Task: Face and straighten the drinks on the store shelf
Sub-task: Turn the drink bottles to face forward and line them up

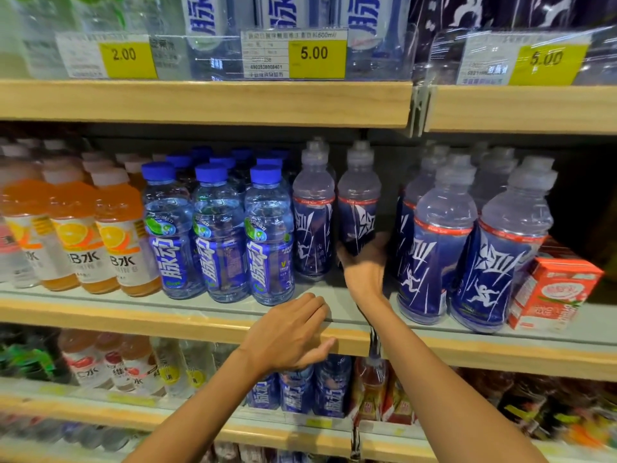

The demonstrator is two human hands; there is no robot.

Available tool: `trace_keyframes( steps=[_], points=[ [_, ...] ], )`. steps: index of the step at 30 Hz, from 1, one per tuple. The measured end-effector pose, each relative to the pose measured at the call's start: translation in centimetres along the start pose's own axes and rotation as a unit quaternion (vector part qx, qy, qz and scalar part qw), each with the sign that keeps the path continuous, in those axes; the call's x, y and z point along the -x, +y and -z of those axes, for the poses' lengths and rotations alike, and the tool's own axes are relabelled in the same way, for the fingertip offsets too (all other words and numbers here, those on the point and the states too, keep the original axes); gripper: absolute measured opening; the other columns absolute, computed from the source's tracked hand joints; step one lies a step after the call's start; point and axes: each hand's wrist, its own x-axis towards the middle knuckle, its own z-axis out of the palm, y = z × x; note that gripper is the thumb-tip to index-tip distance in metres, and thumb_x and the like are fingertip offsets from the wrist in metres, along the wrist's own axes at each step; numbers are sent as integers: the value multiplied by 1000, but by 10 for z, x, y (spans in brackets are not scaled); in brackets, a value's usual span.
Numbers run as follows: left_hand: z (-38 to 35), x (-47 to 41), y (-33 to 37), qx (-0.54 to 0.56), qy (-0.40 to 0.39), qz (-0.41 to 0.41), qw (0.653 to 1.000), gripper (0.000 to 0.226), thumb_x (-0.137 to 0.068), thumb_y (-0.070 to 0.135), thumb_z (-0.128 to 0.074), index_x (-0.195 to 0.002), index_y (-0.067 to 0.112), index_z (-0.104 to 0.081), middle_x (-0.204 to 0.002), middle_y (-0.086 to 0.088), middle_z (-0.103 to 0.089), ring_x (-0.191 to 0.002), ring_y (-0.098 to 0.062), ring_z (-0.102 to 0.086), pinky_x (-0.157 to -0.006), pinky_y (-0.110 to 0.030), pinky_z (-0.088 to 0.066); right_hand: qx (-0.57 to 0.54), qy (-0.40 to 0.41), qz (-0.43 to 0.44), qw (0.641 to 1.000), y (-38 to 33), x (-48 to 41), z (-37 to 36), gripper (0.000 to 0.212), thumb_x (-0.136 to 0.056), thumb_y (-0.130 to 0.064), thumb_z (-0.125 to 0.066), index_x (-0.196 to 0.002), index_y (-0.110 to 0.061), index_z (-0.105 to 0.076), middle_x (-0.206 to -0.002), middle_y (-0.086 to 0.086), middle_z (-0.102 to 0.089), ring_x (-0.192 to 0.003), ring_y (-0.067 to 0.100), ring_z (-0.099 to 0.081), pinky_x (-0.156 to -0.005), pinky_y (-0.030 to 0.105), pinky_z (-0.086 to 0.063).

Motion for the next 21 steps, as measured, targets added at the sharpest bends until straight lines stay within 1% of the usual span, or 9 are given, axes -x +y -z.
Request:
trace_keyframes(
  steps=[2,4,7,9,11,13,16,18,21],
  points=[
    [1,0,0,1,-5,4,1000,47,-96,44,-39,-96,4,-65,-94,-9,-64,-82,-24,-60,-66,-35,-52,-6,14,33,999,-2,14,8,62,-85,-21,-70,-128,5,-35,-95,20,-64,-82,35,-64,-66,40,-53],
    [5,-1,2,8,-12,13,1000,47,-94,44,-40,-95,4,-65,-93,-8,-64,-81,-24,-60,-63,-36,-52,-2,31,52,998,-6,28,18,36,-83,-22,-71,-101,-8,-44,-77,9,-59,-71,29,-59,-56,36,-47],
    [9,-1,6,51,-19,59,997,48,-93,45,-38,-97,6,-65,-96,-7,-64,-84,-22,-60,-63,-33,-51,16,22,72,997,-7,49,33,47,-84,-33,-68,-112,-9,-38,-89,4,-54,-78,21,-54,-64,30,-40],
    [15,-2,12,128,8,159,979,46,-94,47,-35,-102,11,-63,-98,-1,-63,-87,-18,-60,-66,-27,-46,-5,15,84,996,-8,63,46,54,-84,-32,-69,-122,-10,-37,-99,-3,-52,-85,12,-49,-69,21,-33],
    [25,-7,18,264,79,280,920,35,-97,47,-42,-104,19,-63,-99,7,-65,-90,-9,-62,-73,-21,-45,-26,0,84,996,-10,78,61,65,-83,-31,-70,-134,-9,-36,-108,-9,-45,-94,2,-39,-72,13,-27],
    [44,-25,24,436,154,366,807,26,-96,44,-47,-107,26,-62,-101,11,-68,-93,-1,-63,-82,-20,-49,-47,-27,86,995,-13,93,76,65,-83,-30,-70,-136,-11,-38,-111,-13,-45,-97,-4,-38,-77,11,-27],
    [75,-62,29,615,188,423,639,30,-99,37,-46,-110,14,-62,-105,-5,-70,-93,-13,-64,-93,-39,-48,-113,-69,110,985,-20,117,94,45,-82,-23,-72,-119,-17,-47,-102,-15,-60,-89,-6,-58,-73,7,-40],
    [92,-79,38,650,190,431,596,45,-95,46,-48,-115,8,-61,-108,-10,-69,-96,-22,-64,-90,-44,-48,-150,-98,118,977,-24,129,102,38,-81,-20,-72,-112,-20,-50,-99,-12,-64,-86,-5,-62,-68,5,-44],
    [104,-90,50,676,243,416,558,43,-86,46,-60,-110,11,-64,-97,-7,-73,-87,-20,-70,-77,-33,-56,-171,-121,130,969,-26,145,107,40,-81,-20,-73,-114,-22,-50,-103,-4,-65,-88,4,-65,-72,13,-51]
  ],
)
